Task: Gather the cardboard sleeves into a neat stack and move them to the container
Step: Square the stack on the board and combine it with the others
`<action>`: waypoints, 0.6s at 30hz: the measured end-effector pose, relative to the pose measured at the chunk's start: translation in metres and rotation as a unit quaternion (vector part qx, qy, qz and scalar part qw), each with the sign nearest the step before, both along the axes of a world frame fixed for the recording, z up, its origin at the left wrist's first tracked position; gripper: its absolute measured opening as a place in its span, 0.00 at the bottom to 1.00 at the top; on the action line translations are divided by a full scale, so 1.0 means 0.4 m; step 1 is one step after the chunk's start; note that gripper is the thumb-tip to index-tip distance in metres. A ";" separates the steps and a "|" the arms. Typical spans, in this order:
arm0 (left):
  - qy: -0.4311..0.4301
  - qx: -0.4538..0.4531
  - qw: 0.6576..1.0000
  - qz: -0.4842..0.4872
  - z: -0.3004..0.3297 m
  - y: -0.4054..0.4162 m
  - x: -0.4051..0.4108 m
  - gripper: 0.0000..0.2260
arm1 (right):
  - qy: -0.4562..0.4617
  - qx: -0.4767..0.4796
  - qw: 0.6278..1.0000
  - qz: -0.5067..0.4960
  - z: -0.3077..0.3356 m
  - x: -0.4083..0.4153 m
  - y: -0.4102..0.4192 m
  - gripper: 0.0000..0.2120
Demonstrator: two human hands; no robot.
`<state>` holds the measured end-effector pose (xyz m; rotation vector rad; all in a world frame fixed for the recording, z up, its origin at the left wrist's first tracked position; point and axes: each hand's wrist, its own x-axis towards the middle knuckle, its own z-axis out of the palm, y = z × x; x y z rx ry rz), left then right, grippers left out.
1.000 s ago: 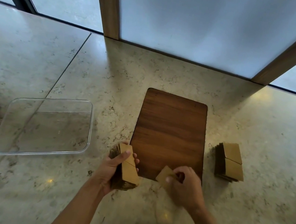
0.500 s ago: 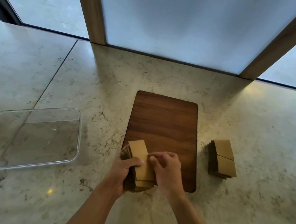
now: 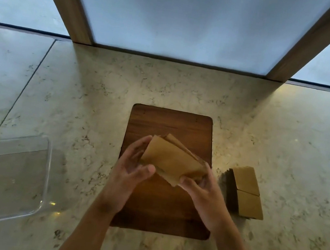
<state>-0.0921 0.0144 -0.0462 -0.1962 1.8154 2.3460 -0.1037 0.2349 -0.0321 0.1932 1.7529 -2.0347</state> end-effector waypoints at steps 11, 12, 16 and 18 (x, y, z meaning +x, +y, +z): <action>-0.021 -0.134 0.958 0.253 -0.116 0.131 -0.050 0.31 | 0.141 0.041 0.985 -0.086 -0.149 -0.045 -0.062 0.27; -0.018 -0.136 0.956 0.261 -0.126 0.146 -0.048 0.29 | 0.124 0.030 0.984 -0.124 -0.156 -0.037 -0.081 0.24; -0.053 -0.174 0.925 0.334 -0.137 0.186 -0.062 0.19 | 0.057 0.071 0.955 -0.282 -0.145 -0.047 -0.151 0.09; -0.061 -0.226 0.905 0.354 -0.152 0.186 -0.065 0.12 | 0.069 0.148 0.935 -0.313 -0.162 -0.060 -0.151 0.04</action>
